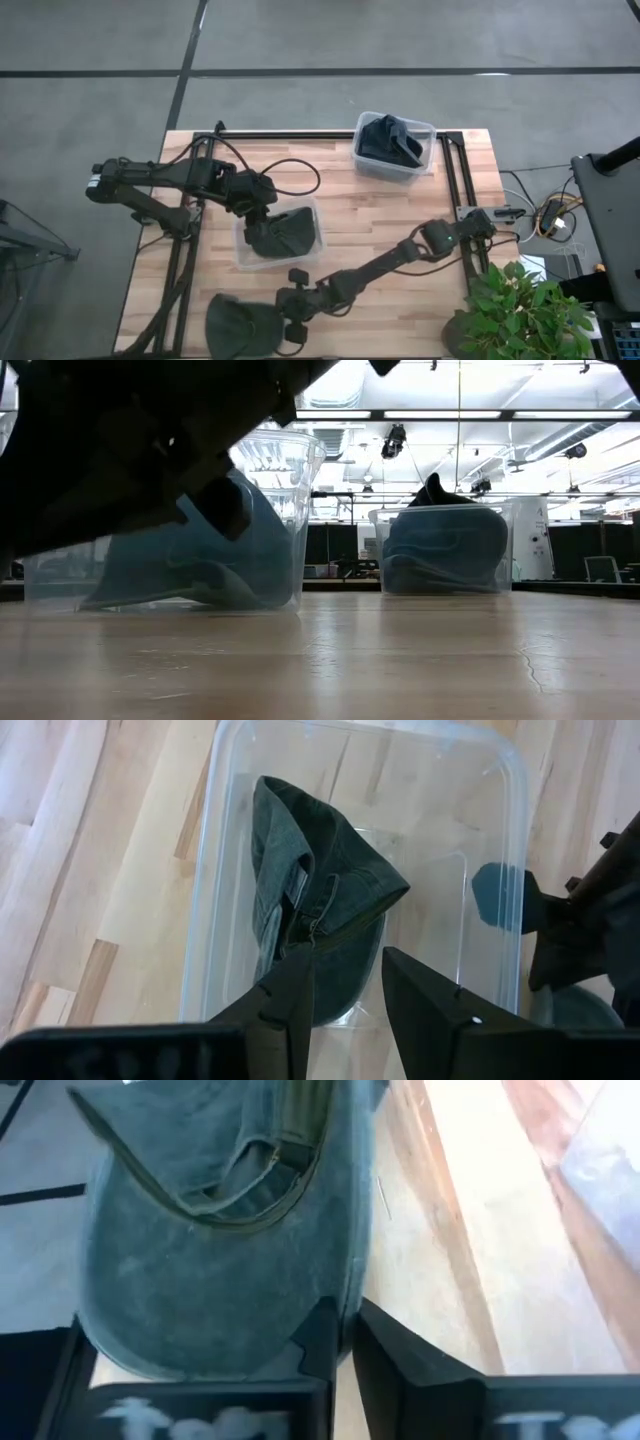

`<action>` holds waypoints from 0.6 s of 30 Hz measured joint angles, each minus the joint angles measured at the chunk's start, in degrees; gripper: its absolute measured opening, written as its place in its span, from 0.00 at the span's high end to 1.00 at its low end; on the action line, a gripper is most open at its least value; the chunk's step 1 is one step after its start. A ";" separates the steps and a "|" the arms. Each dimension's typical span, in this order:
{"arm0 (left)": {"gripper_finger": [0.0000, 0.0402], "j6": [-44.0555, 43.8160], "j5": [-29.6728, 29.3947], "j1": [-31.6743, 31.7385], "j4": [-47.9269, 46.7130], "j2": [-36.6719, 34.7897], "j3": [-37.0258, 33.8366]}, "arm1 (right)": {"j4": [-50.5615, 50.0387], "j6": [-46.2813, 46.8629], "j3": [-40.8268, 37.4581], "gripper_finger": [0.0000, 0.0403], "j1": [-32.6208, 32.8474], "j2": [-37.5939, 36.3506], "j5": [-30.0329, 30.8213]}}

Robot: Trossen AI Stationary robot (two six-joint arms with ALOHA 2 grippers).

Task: Pick & Place hat
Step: Put the green cap into the bottom transparent bin

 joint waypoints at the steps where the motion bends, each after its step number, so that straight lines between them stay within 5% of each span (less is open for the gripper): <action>1: 0.72 0.00 -0.02 0.00 0.00 0.00 0.00 | -0.10 -0.02 0.00 0.96 0.03 -0.15 -0.01; 12: 0.72 0.26 -0.20 0.02 -0.02 0.00 -0.02 | -3.06 -4.58 -0.22 0.97 2.18 -5.54 -1.59; 18: 0.72 0.28 -0.19 0.00 -0.02 0.00 0.02 | -13.19 -4.49 -0.22 0.98 2.53 -10.79 -1.51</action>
